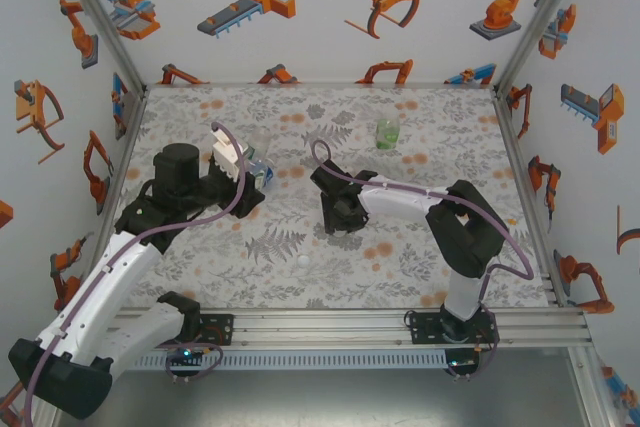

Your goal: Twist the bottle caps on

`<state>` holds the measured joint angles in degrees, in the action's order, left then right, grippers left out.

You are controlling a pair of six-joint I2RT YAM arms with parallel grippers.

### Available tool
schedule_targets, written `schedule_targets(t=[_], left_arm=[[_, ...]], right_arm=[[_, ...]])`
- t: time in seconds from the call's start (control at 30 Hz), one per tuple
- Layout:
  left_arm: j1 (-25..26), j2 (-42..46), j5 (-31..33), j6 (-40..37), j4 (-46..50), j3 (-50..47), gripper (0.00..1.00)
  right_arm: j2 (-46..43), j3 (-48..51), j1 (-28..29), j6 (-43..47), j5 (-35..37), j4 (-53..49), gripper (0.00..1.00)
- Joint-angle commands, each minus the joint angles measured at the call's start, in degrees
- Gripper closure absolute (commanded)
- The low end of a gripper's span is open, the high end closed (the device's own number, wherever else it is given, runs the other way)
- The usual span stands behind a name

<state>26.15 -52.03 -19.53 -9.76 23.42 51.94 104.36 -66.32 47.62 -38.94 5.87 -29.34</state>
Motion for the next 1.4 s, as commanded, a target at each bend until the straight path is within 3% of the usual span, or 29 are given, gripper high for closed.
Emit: schedule_targets(t=[0.0,0.33,0.73,0.93,1.03,1.13,1.37], left_arm=[[-0.3,0.5,-1.8,0.9,-1.1,-0.4,0.97],[-0.2,-1.9,-3.7,1.3,-3.3,-0.9,1.0],[0.8,-1.6,-15.4,-6.5,-10.3,-6.2,1.0],[4.3,-2.7,-17.0,-16.0,-4.5,-4.3,1.0],[7.6,-3.3,-13.8,-22.0,1.1,-2.3,1.0],[9.7,-4.2,-12.0,-25.6,5.2,0.2,1.0],[10.0,-3.8,-14.5,-29.8,5.9,0.0,1.0]], right_arm=[[-0.2,-0.4,0.3,0.5,0.0,-1.1,0.54],[-3.9,0.3,0.3,3.2,0.2,-0.5,0.67],[-16.1,2.4,0.3,13.4,-3.9,1.2,0.74],[-24.2,4.5,0.3,21.9,-5.2,4.2,0.8],[-29.5,5.9,0.4,27.4,-6.0,5.6,0.78],[-35.3,7.2,0.4,33.3,-10.0,7.7,0.77],[-44.2,6.9,0.4,40.2,-20.2,9.9,0.8]])
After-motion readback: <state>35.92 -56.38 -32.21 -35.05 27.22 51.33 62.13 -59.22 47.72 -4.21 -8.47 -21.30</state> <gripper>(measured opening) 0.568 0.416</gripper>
